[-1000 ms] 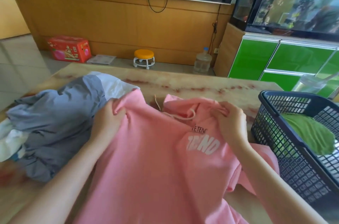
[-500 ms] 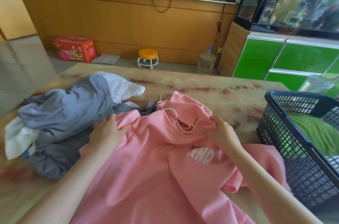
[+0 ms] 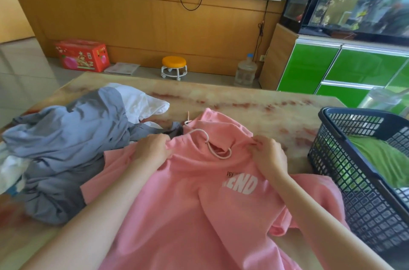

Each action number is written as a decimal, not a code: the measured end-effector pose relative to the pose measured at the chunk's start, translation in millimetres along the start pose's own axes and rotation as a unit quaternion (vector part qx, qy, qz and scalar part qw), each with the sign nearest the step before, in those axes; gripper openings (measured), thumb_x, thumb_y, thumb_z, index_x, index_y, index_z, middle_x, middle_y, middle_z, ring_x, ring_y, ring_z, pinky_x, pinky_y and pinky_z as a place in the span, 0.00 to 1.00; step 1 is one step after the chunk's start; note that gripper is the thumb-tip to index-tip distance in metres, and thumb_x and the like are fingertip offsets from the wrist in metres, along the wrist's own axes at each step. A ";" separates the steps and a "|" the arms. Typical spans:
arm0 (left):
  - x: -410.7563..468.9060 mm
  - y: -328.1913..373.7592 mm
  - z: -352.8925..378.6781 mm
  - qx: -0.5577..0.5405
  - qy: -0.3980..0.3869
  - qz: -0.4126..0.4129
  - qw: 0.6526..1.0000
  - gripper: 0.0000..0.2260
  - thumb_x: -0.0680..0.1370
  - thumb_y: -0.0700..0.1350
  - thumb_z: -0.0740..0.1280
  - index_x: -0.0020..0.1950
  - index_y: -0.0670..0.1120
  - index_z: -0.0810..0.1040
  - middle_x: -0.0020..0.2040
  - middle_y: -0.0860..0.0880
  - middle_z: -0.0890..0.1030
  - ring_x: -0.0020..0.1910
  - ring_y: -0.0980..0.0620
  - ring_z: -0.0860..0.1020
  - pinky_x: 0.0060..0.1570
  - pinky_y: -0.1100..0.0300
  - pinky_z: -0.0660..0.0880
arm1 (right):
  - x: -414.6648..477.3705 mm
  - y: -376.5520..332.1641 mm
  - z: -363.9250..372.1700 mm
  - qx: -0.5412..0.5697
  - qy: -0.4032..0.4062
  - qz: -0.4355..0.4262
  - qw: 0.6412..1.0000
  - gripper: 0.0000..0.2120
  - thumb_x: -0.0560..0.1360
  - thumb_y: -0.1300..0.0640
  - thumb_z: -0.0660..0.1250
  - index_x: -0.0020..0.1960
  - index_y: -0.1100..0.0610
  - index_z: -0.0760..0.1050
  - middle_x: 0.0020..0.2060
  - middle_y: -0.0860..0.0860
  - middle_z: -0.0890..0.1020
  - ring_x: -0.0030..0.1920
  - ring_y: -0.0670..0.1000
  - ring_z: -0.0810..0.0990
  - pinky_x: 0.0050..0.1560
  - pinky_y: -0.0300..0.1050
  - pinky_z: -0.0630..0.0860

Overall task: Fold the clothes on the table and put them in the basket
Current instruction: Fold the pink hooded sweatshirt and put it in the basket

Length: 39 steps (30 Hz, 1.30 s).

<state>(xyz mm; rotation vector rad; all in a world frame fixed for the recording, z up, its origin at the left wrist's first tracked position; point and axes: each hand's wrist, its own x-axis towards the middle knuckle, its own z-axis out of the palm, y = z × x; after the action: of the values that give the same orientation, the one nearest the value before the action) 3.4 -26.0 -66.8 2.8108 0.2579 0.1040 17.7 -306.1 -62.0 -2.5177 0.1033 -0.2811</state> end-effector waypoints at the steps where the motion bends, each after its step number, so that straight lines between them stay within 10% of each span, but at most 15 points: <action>1: -0.3 -0.1 -2.8 -0.022 0.065 -0.004 0.998 0.07 0.75 0.49 0.67 0.48 0.45 0.76 0.46 0.47 0.81 0.48 0.43 0.79 0.40 0.55 0.70 | 5.2 -1.4 -4.4 0.013 0.036 0.002 0.999 0.10 0.74 0.57 0.66 0.53 0.49 0.81 0.46 0.51 0.84 0.47 0.57 0.81 0.40 0.44 0.71; 4: -1.6 4.8 -19.2 -0.061 0.254 -0.022 0.965 0.11 0.78 0.48 0.65 0.49 0.39 0.73 0.46 0.42 0.78 0.47 0.40 0.76 0.36 0.53 0.64 | 25.4 -9.7 -21.3 0.048 0.123 -0.004 0.991 0.07 0.75 0.54 0.67 0.51 0.51 0.81 0.43 0.51 0.84 0.44 0.56 0.80 0.39 0.43 0.69; 9: 6.5 -2.5 -3.9 0.099 -0.079 -0.087 0.988 0.17 0.78 0.54 0.61 0.56 0.42 0.76 0.55 0.42 0.79 0.55 0.42 0.77 0.49 0.55 0.71 | 33.7 0.7 -5.9 -0.139 -0.155 0.014 0.978 0.03 0.72 0.52 0.68 0.43 0.50 0.81 0.40 0.52 0.83 0.44 0.58 0.82 0.40 0.44 0.74; 14: 28.0 16.6 -12.6 0.054 0.037 -0.053 0.996 0.22 0.80 0.58 0.56 0.53 0.41 0.79 0.56 0.42 0.77 0.55 0.41 0.75 0.49 0.55 0.70 | 53.1 -4.9 -12.2 0.035 -0.153 0.017 0.988 0.15 0.73 0.51 0.70 0.53 0.60 0.81 0.50 0.58 0.83 0.48 0.54 0.80 0.52 0.51 0.75; 16: 41.9 26.7 -12.0 -0.011 -0.027 -0.058 0.998 0.24 0.81 0.58 0.55 0.51 0.38 0.78 0.50 0.40 0.80 0.51 0.41 0.77 0.45 0.55 0.69 | 67.6 -18.0 -9.2 0.061 -0.152 0.017 0.986 0.24 0.74 0.44 0.68 0.56 0.64 0.79 0.53 0.60 0.82 0.48 0.53 0.79 0.50 0.48 0.73; 20: 64.6 38.9 7.3 -0.065 -0.147 -0.078 0.984 0.27 0.80 0.59 0.58 0.60 0.36 0.76 0.58 0.36 0.79 0.58 0.39 0.76 0.55 0.52 0.71 | 98.1 -46.4 19.2 0.024 -0.178 0.065 0.982 0.40 0.71 0.31 0.63 0.71 0.60 0.67 0.61 0.57 0.78 0.58 0.58 0.78 0.53 0.46 0.73; 26: 87.8 44.0 30.2 -0.152 -0.015 -0.059 0.987 0.14 0.80 0.48 0.60 0.63 0.47 0.73 0.59 0.44 0.77 0.59 0.43 0.74 0.54 0.55 0.70 | 115.3 -48.7 72.0 -0.064 -0.227 0.102 0.967 0.46 0.61 0.25 0.65 0.67 0.56 0.69 0.61 0.56 0.76 0.57 0.57 0.77 0.59 0.51 0.75; 33: 105.0 44.5 64.5 -0.024 -0.043 -0.107 0.993 0.15 0.71 0.53 0.71 0.56 0.54 0.76 0.62 0.44 0.65 0.64 0.38 0.63 0.63 0.46 0.65 | 133.9 -35.5 90.9 -0.109 -0.178 0.074 0.975 0.12 0.70 0.49 0.68 0.52 0.51 0.80 0.45 0.51 0.82 0.45 0.55 0.79 0.42 0.42 0.71; 39: 128.4 50.1 40.3 -0.242 0.095 -0.053 0.964 0.07 0.76 0.35 0.63 0.46 0.47 0.76 0.41 0.51 0.76 0.41 0.50 0.74 0.39 0.61 0.66 | 164.3 -52.2 65.6 0.120 -0.013 0.033 0.992 0.11 0.74 0.63 0.61 0.52 0.58 0.80 0.49 0.57 0.82 0.50 0.58 0.80 0.49 0.48 0.77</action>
<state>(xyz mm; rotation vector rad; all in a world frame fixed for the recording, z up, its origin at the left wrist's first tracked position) 141.7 -60.8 -83.6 2.2982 0.3696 0.3620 193.1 -249.3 -55.3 -2.2737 0.1328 -0.2192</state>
